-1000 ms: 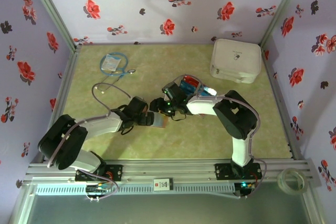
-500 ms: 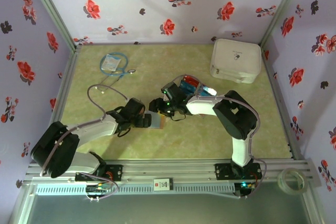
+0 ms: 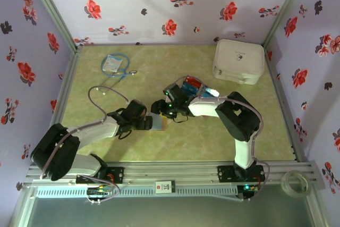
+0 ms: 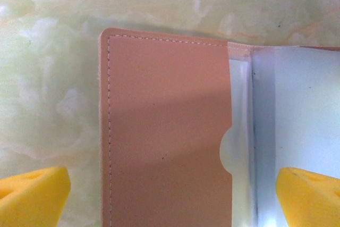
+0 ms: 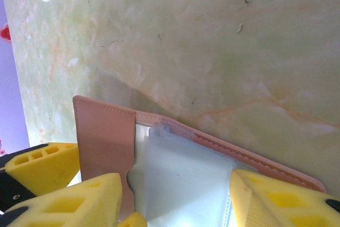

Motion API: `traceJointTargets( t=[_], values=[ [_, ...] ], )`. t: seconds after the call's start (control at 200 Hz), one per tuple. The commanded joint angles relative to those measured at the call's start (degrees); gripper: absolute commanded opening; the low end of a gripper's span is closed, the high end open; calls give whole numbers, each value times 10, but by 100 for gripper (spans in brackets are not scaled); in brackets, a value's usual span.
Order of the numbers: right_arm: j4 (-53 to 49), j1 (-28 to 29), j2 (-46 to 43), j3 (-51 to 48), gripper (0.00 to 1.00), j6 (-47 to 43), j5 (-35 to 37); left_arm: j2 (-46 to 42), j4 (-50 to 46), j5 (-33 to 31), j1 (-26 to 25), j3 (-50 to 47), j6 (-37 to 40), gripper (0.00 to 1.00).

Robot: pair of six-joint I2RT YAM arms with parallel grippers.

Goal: Put the credit cards into the card holder
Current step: Flip over the card slot on the card holder.

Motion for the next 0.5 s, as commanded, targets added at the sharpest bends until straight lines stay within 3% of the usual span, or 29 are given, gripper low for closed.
traceJointTargets(
  t=[0.0,0.495],
  values=[
    [-11,5,2,7,56,-11,0,15,10,-15,4,-14,-8,100],
    [-15,5,-15,18,59,-7,2,26,25,-15,5,-32,-21,100]
  ],
)
